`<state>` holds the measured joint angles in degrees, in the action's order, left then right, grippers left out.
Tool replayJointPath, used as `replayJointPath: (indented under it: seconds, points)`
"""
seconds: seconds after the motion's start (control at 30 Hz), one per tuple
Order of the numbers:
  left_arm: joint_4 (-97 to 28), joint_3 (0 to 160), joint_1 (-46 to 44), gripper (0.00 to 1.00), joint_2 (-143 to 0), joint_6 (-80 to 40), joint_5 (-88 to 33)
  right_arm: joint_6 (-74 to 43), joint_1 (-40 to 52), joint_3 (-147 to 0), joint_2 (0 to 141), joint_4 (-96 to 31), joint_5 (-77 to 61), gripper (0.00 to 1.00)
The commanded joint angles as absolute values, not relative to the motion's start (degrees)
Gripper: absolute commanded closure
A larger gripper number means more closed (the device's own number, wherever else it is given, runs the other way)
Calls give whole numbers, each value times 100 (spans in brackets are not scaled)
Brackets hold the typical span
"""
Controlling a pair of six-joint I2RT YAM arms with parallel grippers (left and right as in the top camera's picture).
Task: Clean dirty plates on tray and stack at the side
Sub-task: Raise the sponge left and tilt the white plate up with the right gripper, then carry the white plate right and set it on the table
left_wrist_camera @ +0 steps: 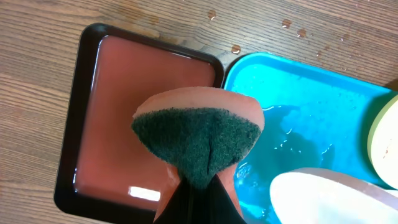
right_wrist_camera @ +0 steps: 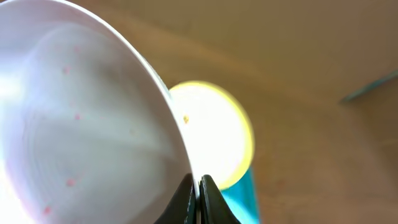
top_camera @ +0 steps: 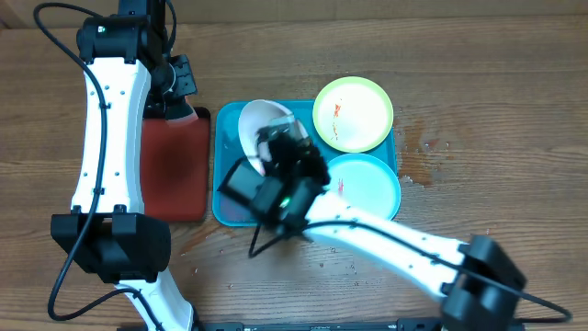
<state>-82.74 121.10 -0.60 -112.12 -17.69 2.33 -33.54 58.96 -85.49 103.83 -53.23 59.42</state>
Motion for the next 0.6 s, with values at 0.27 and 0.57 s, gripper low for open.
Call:
replayJointPath:
  seconds: [0.27,0.57]
  points:
    - [-8261,12088,-80,96,-11133,-1850,145,-2727,3232,-8672,8722,-5269,366,96]
    - [-8224,12088,-222,96,-11133,-1846,148,-2648,368,-8663,8486,-6093,-1103,96]
